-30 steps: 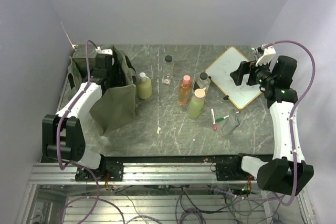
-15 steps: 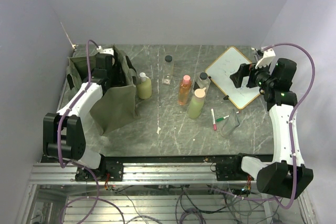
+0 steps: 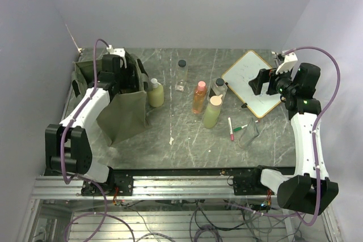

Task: Place the personal care products into the canvas bag
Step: Place the care product in the canvas bag.

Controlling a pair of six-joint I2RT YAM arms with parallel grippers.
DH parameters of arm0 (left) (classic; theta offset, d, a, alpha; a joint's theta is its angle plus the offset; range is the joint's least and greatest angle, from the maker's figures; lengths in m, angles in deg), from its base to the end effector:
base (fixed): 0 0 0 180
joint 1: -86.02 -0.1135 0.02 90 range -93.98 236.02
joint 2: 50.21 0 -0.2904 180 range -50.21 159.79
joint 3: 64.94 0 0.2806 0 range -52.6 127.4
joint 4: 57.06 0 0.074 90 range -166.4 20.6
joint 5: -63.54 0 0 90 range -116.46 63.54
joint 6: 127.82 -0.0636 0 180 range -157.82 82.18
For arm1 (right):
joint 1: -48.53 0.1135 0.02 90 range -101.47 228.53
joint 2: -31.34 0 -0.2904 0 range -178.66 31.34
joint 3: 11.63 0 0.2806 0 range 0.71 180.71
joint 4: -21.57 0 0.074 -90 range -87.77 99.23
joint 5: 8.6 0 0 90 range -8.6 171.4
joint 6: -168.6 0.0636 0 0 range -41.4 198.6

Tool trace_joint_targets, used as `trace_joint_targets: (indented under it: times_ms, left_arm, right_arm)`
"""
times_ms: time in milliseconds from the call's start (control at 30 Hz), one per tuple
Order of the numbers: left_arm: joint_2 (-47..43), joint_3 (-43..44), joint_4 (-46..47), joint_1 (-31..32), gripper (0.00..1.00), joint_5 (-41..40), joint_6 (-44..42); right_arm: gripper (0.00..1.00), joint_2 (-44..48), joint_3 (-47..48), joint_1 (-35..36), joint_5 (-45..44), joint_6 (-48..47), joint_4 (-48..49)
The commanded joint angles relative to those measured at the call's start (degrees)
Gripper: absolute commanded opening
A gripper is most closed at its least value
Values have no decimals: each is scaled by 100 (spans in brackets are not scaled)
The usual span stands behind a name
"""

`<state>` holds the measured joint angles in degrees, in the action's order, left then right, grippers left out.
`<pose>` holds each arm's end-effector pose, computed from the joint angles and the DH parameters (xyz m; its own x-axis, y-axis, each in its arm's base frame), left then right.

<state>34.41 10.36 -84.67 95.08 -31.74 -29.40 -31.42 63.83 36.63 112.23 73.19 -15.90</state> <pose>0.3756 -0.0540 0.2747 -0.5993 -0.0521 -0.7989 -0.0036 0.9980 -0.0624 0.2783 -0.0253 0.3795 -0.3819 -0.0023 -0.9242 -0.3157 0.9402 0.1282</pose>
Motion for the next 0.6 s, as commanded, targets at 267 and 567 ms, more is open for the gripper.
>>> trace_joint_targets:
  times_ms: [267, 567]
  left_arm:
    - [-737, 736, -116, -18, 91, 260, -761]
    - [-1320, 1176, -438, -18, 94, 297, -1324]
  right_arm:
    - [100, 99, 33, 12, 6, -64, -30]
    - [100, 133, 74, 12, 36, -35, -29]
